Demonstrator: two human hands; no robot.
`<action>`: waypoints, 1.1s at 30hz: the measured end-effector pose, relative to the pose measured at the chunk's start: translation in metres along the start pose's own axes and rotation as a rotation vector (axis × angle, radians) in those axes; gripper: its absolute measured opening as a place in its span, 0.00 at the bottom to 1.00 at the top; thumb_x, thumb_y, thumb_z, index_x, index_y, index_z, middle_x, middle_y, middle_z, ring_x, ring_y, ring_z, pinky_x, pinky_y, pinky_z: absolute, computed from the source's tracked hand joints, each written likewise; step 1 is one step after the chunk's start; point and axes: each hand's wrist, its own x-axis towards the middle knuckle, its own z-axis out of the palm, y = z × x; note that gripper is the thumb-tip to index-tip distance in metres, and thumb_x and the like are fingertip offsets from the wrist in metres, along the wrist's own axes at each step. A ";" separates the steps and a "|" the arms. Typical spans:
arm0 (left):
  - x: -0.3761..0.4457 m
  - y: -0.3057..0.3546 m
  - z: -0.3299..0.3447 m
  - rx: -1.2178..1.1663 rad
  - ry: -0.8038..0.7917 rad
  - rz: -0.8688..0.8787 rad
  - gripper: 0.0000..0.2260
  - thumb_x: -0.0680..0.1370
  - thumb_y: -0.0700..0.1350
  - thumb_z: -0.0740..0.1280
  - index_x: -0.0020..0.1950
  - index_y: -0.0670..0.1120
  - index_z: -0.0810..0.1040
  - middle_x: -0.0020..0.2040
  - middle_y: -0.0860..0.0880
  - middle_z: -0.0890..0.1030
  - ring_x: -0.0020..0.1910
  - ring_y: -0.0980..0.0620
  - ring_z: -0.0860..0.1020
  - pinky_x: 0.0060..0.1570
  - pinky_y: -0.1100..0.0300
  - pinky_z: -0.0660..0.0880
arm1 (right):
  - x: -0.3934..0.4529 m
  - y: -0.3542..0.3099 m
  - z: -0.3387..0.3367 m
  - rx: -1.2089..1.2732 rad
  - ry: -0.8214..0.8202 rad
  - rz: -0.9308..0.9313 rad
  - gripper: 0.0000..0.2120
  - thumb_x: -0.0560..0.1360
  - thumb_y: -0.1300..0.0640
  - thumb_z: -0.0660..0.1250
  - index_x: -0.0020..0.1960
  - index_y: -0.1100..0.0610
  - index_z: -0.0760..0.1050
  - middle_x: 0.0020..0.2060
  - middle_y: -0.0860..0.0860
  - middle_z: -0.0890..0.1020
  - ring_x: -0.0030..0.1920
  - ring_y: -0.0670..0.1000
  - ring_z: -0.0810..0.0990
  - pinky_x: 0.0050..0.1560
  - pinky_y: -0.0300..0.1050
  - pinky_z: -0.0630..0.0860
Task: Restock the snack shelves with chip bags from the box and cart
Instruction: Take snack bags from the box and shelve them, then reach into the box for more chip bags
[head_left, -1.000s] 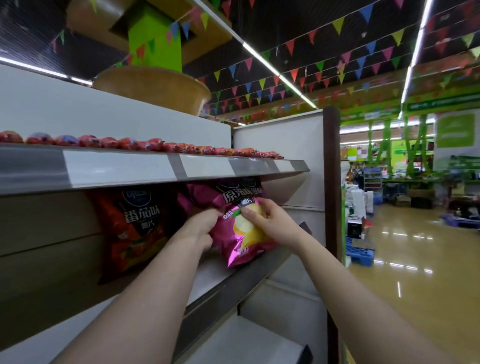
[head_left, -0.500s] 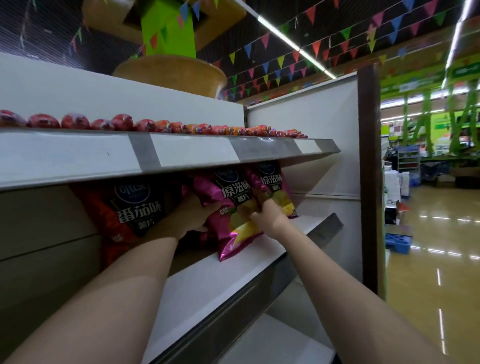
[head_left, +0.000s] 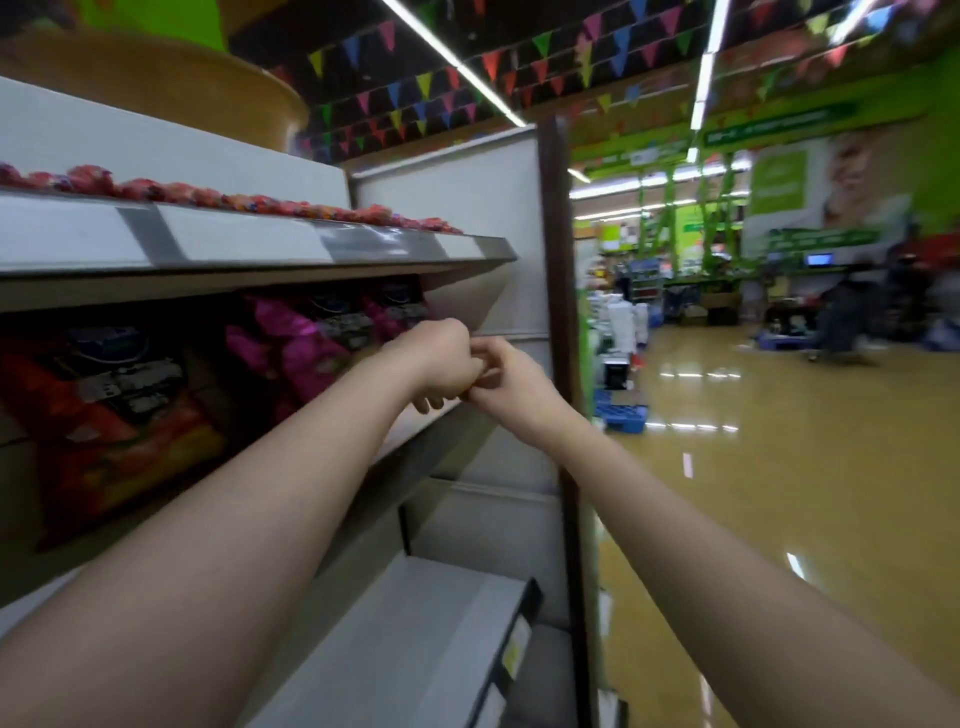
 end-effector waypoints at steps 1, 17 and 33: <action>-0.006 0.018 0.006 -0.002 0.004 0.055 0.15 0.79 0.50 0.62 0.39 0.42 0.75 0.37 0.44 0.80 0.36 0.43 0.81 0.36 0.56 0.78 | -0.015 0.001 -0.018 -0.018 0.026 0.013 0.20 0.69 0.64 0.70 0.59 0.54 0.75 0.51 0.54 0.82 0.53 0.56 0.81 0.58 0.57 0.76; -0.177 0.262 0.093 -0.433 -0.243 0.680 0.12 0.81 0.45 0.59 0.43 0.43 0.79 0.39 0.44 0.84 0.38 0.45 0.83 0.38 0.49 0.81 | -0.286 -0.039 -0.263 -0.513 -0.151 0.543 0.11 0.79 0.61 0.63 0.60 0.61 0.75 0.52 0.55 0.83 0.51 0.52 0.84 0.52 0.49 0.81; -0.334 0.503 0.208 -0.243 -0.890 1.230 0.13 0.80 0.55 0.62 0.54 0.46 0.75 0.53 0.46 0.81 0.52 0.48 0.79 0.50 0.55 0.74 | -0.554 -0.013 -0.451 -0.786 -0.229 1.459 0.21 0.78 0.47 0.66 0.66 0.57 0.72 0.58 0.55 0.81 0.56 0.56 0.81 0.58 0.52 0.79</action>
